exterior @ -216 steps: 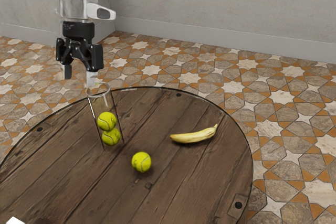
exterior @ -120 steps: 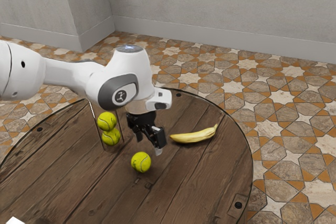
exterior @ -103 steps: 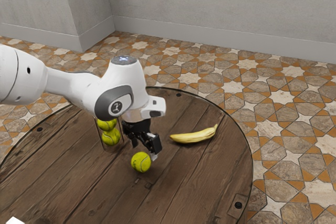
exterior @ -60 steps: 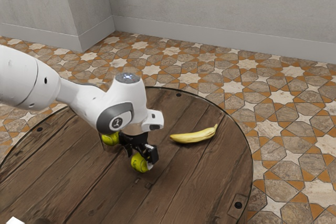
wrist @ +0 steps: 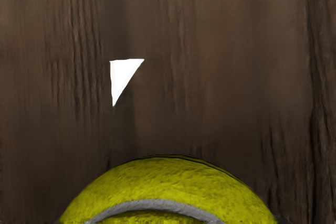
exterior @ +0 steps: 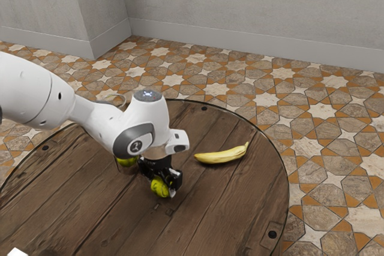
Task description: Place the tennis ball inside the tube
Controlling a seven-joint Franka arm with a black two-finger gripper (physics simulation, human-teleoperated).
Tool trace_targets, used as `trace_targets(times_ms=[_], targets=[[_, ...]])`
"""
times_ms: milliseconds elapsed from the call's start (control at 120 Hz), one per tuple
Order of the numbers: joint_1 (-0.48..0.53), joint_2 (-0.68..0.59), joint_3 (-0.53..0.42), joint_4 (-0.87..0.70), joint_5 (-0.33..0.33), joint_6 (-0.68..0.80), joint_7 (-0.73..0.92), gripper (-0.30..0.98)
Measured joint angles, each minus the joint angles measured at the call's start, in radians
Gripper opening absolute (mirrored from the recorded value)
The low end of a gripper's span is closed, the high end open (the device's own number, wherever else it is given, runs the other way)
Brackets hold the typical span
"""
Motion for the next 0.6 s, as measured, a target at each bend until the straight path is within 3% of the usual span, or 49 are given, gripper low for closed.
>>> trace_targets(times_ms=[283, 600], targets=[[0.0, -0.228, -0.01, 0.031, -0.02, -0.108, -0.069, 0.14], [-0.002, -0.394, 0.058, 0.124, -0.012, -0.307, -0.119, 0.13]])
